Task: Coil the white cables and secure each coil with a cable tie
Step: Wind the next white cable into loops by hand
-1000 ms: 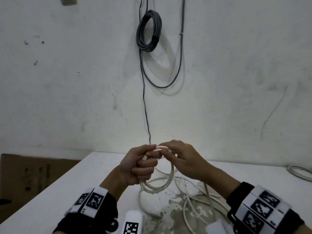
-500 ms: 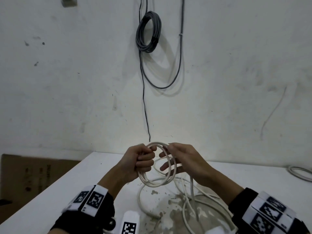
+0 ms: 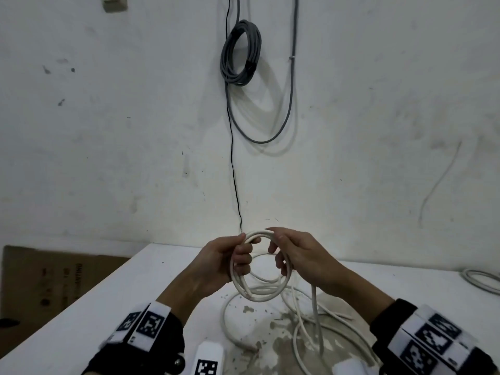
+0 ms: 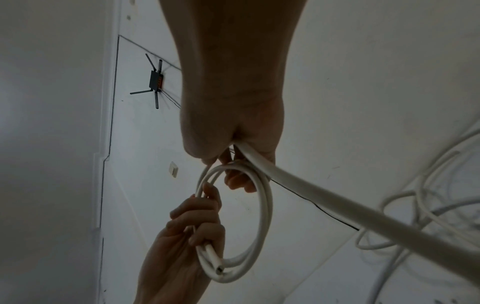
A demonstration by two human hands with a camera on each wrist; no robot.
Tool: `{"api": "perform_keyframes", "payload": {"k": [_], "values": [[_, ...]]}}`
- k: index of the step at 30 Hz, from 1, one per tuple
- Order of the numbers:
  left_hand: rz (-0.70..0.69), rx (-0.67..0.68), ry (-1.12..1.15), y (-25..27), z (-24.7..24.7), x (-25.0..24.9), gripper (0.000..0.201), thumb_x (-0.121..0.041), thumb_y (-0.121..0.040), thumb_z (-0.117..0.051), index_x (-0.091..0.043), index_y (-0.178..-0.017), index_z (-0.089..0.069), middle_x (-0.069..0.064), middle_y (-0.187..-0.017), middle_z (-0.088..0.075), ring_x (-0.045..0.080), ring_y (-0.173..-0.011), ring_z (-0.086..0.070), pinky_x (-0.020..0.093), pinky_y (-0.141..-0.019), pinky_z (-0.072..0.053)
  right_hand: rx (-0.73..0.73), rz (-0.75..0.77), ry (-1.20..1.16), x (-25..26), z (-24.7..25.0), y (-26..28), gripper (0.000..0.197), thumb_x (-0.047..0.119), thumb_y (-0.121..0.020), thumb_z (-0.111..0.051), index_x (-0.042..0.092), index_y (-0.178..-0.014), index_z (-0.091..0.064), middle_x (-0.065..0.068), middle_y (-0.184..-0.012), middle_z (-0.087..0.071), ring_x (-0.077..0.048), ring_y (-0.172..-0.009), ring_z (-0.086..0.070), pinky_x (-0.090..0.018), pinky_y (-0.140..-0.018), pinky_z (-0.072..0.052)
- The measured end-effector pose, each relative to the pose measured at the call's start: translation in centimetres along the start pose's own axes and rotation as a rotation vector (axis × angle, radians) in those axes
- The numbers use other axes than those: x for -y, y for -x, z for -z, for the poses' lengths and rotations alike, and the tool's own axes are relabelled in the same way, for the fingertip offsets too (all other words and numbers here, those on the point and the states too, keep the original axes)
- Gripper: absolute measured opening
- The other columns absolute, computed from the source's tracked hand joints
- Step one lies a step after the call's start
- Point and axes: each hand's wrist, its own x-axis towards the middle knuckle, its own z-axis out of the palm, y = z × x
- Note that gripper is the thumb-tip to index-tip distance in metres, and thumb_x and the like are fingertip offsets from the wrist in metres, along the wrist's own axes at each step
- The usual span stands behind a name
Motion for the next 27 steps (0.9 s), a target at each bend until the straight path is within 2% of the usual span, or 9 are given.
{"api": "perform_keyframes", "payload": {"k": [2,6,9,12,16,19,23,25,27], "values": [[0.003,0.026,0.007,0.1,-0.2,0.1,0.022,-0.015,-0.081,-0.045,-0.001,-0.091,-0.058,-0.005,-0.053,-0.039,0.006,-0.041,-0.037,0.019,-0.044,-0.03,-0.027,-0.034,-0.081,-0.3,0.2,-0.1,0.022,0.025,-0.098,-0.042,0.014,-0.113,-0.054,-0.005,-0.079,-0.059,-0.017,-0.062,-0.059,-0.029,-0.058,-0.049],[0.003,0.105,0.012,0.3,0.0,0.2,0.023,-0.01,-0.084,-0.044,0.0,-0.097,-0.059,-0.003,-0.061,-0.044,0.007,-0.048,-0.042,0.02,-0.049,-0.035,-0.085,-0.05,-0.132,-0.8,0.6,-0.1,0.023,0.028,-0.094,-0.05,0.01,-0.093,-0.065,-0.01,-0.07,-0.059,-0.023,-0.061,-0.065,-0.032,-0.057,-0.055],[0.022,0.11,-0.046,0.2,-0.2,0.3,0.029,-0.005,-0.085,-0.033,0.001,-0.101,-0.057,-0.002,-0.062,-0.046,0.007,-0.05,-0.041,0.022,-0.051,-0.036,-0.11,-0.029,-0.071,-0.7,0.5,-0.2,0.026,0.024,-0.096,-0.048,0.012,-0.081,-0.066,-0.007,-0.065,-0.053,-0.018,-0.046,-0.054,-0.026,-0.044,-0.044],[0.041,0.081,-0.127,-0.1,-0.5,0.3,0.04,-0.003,-0.084,-0.023,0.001,-0.102,-0.059,-0.003,-0.06,-0.042,0.007,-0.046,-0.033,0.022,-0.05,-0.032,-0.053,-0.059,-0.038,-0.5,0.3,-0.4,0.031,0.023,-0.099,-0.04,0.01,-0.077,-0.058,-0.005,-0.058,-0.039,-0.014,-0.041,-0.033,-0.023,-0.041,-0.029],[0.086,0.034,-0.144,-0.5,-0.9,0.4,0.038,-0.021,-0.094,-0.028,-0.001,-0.092,-0.06,-0.005,-0.053,-0.035,0.007,-0.041,-0.028,0.021,-0.046,-0.028,-0.068,-0.036,0.091,-0.7,0.2,-0.5,0.034,0.025,-0.099,-0.038,0.013,-0.069,-0.049,-0.001,-0.051,-0.033,-0.01,-0.039,-0.028,-0.024,-0.04,-0.027],[0.078,0.047,-0.169,-0.2,-1.2,0.9,0.033,-0.031,-0.097,-0.033,-0.008,-0.086,-0.054,-0.004,-0.053,-0.035,0.008,-0.04,-0.032,0.021,-0.046,-0.032,-0.08,0.004,0.156,-0.8,0.6,-0.6,0.035,0.025,-0.098,-0.04,0.014,-0.065,-0.047,0.009,-0.041,-0.032,-0.005,-0.033,-0.027,-0.02,-0.037,-0.027],[-0.056,0.091,-0.285,-0.2,-1.2,1.8,0.026,-0.022,-0.099,-0.032,-0.006,-0.107,-0.052,0.0,-0.065,-0.044,0.012,-0.044,-0.039,0.025,-0.051,-0.041,-0.087,0.008,0.161,-0.9,1.1,-0.8,0.038,0.028,-0.098,-0.041,0.014,-0.064,-0.05,0.009,-0.033,-0.035,-0.003,-0.03,-0.028,-0.018,-0.035,-0.026],[-0.063,0.067,-0.342,-0.3,-1.6,2.3,0.034,-0.024,-0.102,-0.027,-0.004,-0.109,-0.053,-0.003,-0.058,-0.036,0.008,-0.04,-0.029,0.021,-0.046,-0.034,-0.087,-0.009,0.187,-1.1,1.1,-1.0,0.039,0.029,-0.098,-0.04,0.011,-0.066,-0.052,0.011,-0.03,-0.039,-0.004,-0.028,-0.032,-0.015,-0.034,-0.027],[-0.072,0.0,-0.378,-0.5,-2.1,2.6,0.039,-0.032,-0.101,-0.028,-0.005,-0.094,-0.055,-0.007,-0.05,-0.025,0.006,-0.037,-0.019,0.018,-0.042,-0.026,-0.066,-0.022,0.256,-1.4,1.0,-1.2,0.04,0.033,-0.098,-0.04,0.003,-0.076,-0.055,0.009,-0.037,-0.039,-0.004,-0.029,-0.033,-0.014,-0.035,-0.028]]}}
